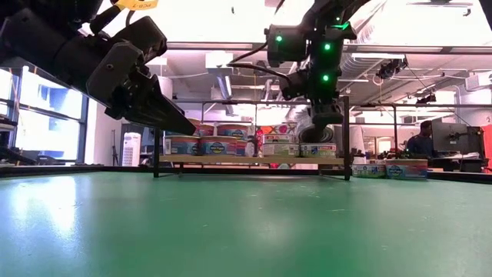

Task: Stack canned seafood by type on shelf
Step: Stack the green white tuna can on top of the other green white tuna can on the shelf, then stack the blue pink tuna can on top of the other blue pink tuna can on the shelf

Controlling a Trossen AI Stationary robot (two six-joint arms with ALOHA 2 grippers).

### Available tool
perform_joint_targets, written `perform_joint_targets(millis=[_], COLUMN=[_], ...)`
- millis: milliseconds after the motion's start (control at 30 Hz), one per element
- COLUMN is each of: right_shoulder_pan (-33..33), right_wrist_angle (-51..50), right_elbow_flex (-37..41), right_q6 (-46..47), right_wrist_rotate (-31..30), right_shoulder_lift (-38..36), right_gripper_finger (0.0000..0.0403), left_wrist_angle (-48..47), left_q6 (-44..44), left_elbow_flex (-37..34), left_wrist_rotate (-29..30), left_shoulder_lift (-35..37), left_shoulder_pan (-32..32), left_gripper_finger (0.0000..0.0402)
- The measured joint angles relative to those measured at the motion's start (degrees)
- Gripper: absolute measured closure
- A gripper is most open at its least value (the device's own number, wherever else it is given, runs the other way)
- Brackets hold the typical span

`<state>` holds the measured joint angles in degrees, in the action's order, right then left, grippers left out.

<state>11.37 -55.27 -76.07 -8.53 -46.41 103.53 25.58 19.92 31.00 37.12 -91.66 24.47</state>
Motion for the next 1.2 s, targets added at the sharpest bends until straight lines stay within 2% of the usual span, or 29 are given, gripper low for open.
perform_joint_targets(millis=[233, 500, 667, 733, 900, 1033, 1067, 1200], right_shoulder_pan=[0.3, 0.2, -1.2, -2.0, -6.0, -10.5, -11.6, -15.0], right_wrist_angle=[-0.7, -2.6, -2.9, -3.1, -0.8, -0.1, -0.2, -4.6], right_elbow_flex=[0.0, 0.0, -2.2, -4.3, -6.2, -0.8, 1.2, 11.2], right_q6=[-0.9, -1.8, 0.4, 2.2, 2.7, 1.1, 2.3, 11.8], right_wrist_rotate=[0.6, 2.1, 3.9, 8.1, 24.4, 42.3, 45.0, 46.8], right_shoulder_lift=[0.0, 0.0, -1.4, -2.3, -6.7, -11.3, -12.3, -17.5], right_gripper_finger=[0.0218, 0.0134, 0.0120, 0.0120, 0.0131, 0.0148, 0.0154, 0.0189], left_wrist_angle=[0.0, 0.0, 0.0, 0.0, -0.3, -0.4, -0.4, -0.4], left_q6=[0.0, 0.0, 0.0, 0.0, 0.7, 1.0, 1.0, 1.0], left_elbow_flex=[0.0, 0.0, 0.0, 0.0, 0.1, 0.1, 0.1, 0.1], left_wrist_rotate=[0.0, 0.0, 0.0, 0.0, 0.0, -0.3, -0.4, -0.4], left_shoulder_lift=[0.0, 0.0, 0.0, 0.0, 0.0, 0.0, 0.0, 0.0], left_shoulder_pan=[0.0, 0.0, 0.0, 0.0, 0.0, 0.3, 0.5, 1.1], left_gripper_finger=[0.0401, 0.0401, 0.0401, 0.0401, 0.0401, 0.0401, 0.0401, 0.0401])
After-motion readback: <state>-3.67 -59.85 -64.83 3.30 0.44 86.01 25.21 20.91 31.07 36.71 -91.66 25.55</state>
